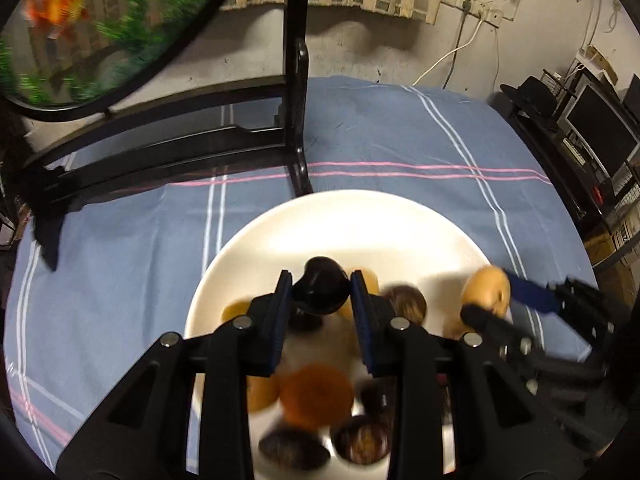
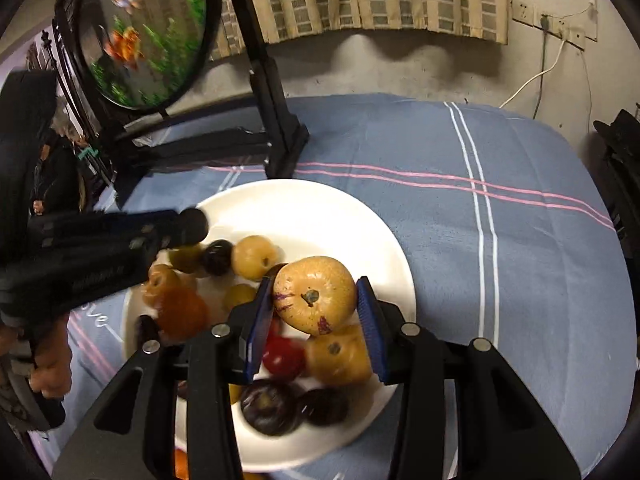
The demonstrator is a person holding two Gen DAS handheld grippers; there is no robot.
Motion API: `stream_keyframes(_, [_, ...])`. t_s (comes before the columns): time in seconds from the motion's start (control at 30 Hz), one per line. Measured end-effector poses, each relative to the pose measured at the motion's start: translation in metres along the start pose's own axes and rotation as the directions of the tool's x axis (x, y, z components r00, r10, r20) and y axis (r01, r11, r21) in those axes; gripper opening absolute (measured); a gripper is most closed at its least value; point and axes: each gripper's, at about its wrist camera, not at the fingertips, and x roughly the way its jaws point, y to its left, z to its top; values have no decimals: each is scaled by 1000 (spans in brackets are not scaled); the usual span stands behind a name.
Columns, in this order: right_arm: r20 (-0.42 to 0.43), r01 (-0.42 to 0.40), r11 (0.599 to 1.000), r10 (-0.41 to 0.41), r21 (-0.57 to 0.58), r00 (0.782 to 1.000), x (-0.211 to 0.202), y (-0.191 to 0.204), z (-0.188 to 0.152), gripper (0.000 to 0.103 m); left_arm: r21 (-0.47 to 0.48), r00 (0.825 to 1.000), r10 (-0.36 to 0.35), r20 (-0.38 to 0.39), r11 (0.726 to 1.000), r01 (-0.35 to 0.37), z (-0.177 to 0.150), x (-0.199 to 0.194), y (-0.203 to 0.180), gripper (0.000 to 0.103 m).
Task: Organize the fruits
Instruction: 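Carry both fruits onto the white plate and open both tools, then withdraw both open tools from the plate back to the two oranges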
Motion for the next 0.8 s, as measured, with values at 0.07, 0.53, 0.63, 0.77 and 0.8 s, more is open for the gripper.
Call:
stream_keyframes(0.07, [-7,2,1000,-2,8,1000,5,-3,1,53,-4,1000,2,-11,1000,-2,10,15,1,41])
stream_keyframes(0.53, [131,-50,997,42,60,990,-66,16,-26,64,-36,998,56,25,998,-55,-29,-45,21,62])
stream_keyframes(0.63, [143,-68,995,57,74,988,-93,30,-47,64,-50,996,81,22,996,-80,-54,-73,20,69])
stream_keyframes(0.77, [131,-75,996,67,57,989,-124,51,-80,64,-71,995,99,6,993,-99,-92,-100,17,74])
stream_keyframes(0.8, [126,-79,995,71,55,989,-130,55,-88,64,-80,995,98,-2,992,-98,-102,-106,15,74])
